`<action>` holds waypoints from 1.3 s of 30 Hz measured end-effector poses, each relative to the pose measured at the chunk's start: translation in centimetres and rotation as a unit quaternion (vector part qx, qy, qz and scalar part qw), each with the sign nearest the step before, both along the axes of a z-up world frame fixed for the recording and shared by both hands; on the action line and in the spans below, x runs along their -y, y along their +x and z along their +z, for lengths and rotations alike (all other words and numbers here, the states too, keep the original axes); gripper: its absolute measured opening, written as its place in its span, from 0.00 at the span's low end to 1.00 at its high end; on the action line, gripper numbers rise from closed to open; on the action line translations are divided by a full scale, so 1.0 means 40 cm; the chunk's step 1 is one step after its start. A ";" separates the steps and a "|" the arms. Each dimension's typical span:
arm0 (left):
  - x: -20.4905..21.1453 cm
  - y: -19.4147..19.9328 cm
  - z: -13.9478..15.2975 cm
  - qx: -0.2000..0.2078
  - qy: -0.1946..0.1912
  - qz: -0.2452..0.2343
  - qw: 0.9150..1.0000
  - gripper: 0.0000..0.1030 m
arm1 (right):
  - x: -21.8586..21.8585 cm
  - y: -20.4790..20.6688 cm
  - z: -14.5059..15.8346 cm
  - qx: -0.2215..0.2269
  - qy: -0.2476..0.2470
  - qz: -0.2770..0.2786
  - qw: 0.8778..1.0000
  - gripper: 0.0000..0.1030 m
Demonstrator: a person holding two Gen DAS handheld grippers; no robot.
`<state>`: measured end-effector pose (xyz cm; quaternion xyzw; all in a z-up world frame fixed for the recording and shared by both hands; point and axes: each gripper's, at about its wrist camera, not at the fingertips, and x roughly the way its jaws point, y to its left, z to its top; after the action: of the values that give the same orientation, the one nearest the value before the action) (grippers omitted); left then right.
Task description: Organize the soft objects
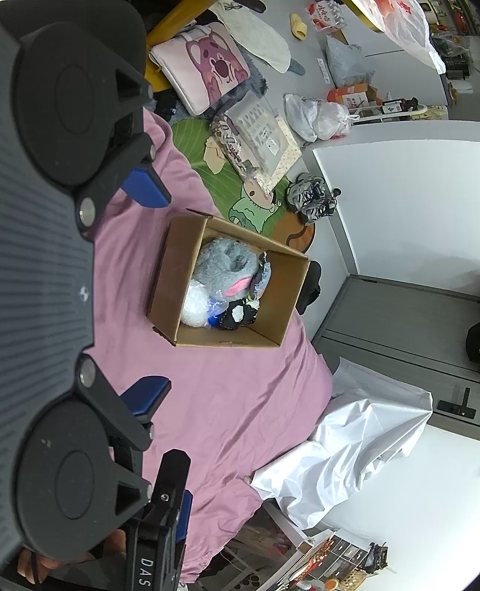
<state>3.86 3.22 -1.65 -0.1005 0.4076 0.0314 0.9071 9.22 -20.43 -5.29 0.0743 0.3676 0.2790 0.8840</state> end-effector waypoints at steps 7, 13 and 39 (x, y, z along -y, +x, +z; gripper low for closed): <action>0.004 0.002 -0.004 -0.001 0.001 -0.001 1.000 0.94 | 0.000 0.001 -0.003 0.000 0.001 0.002 1.000 1.00; 0.005 0.001 -0.009 -0.002 0.001 -0.002 1.000 0.94 | 0.000 0.001 -0.004 -0.001 0.001 0.002 1.000 1.00; 0.009 -0.005 -0.013 -0.001 0.005 -0.005 1.000 0.94 | 0.001 -0.001 -0.007 -0.002 0.004 0.001 1.000 1.00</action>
<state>3.65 2.84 -2.15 -0.0935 0.4088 0.0290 0.9074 9.18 -20.48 -5.57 0.0779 0.3686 0.2809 0.8827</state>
